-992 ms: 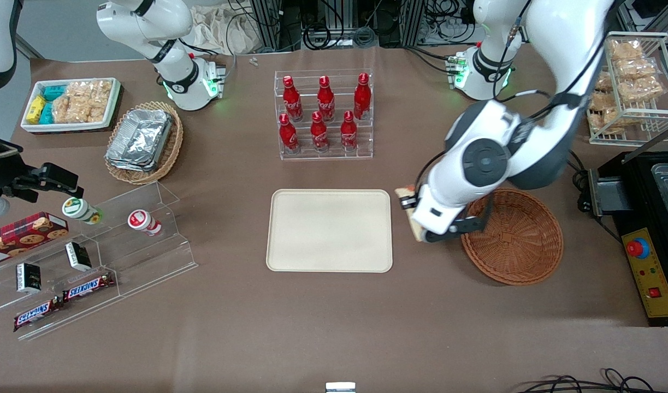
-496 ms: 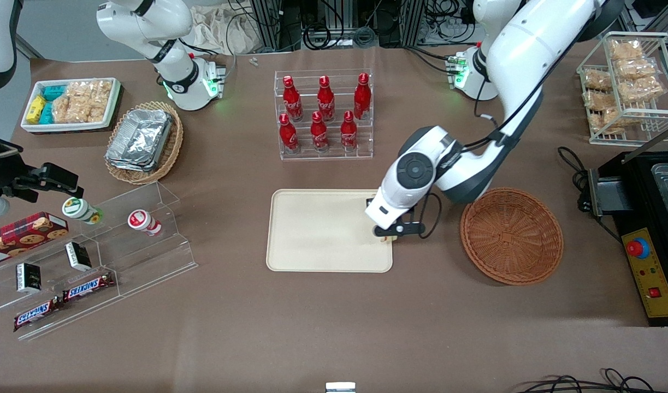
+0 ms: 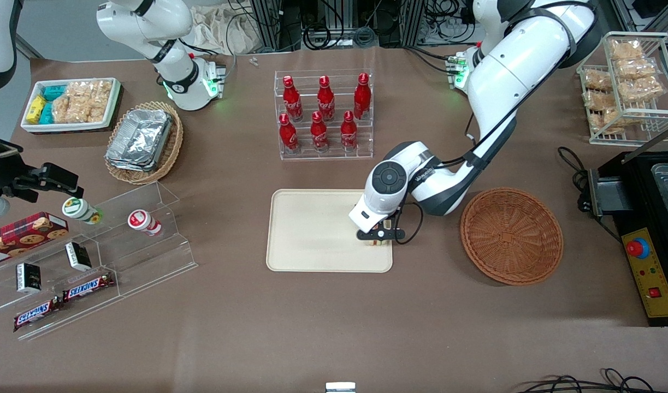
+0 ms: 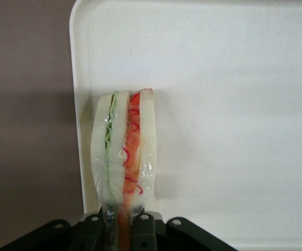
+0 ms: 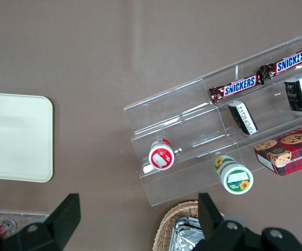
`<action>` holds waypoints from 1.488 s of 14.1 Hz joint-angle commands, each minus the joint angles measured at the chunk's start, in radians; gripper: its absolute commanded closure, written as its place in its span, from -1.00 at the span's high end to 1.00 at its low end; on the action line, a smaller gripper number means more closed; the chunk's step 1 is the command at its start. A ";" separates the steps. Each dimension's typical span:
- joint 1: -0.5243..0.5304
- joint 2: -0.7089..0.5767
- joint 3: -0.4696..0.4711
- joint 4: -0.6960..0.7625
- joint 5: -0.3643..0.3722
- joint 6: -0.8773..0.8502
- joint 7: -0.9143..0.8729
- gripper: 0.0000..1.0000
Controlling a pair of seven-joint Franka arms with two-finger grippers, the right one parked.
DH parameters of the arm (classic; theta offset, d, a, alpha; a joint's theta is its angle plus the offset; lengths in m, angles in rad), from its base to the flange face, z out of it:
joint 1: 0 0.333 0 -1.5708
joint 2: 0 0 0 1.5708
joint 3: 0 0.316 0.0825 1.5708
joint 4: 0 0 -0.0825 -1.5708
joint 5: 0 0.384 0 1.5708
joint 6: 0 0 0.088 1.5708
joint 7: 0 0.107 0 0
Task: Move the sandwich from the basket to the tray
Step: 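Lower the sandwich onto the tray and open the left gripper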
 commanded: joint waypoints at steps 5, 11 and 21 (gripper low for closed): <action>0.006 -0.023 0.007 0.151 0.030 -0.111 -0.076 1.00; 0.133 -0.163 0.019 0.236 0.008 -0.368 -0.067 1.00; 0.558 -0.543 -0.079 -0.201 -0.154 -0.266 0.329 1.00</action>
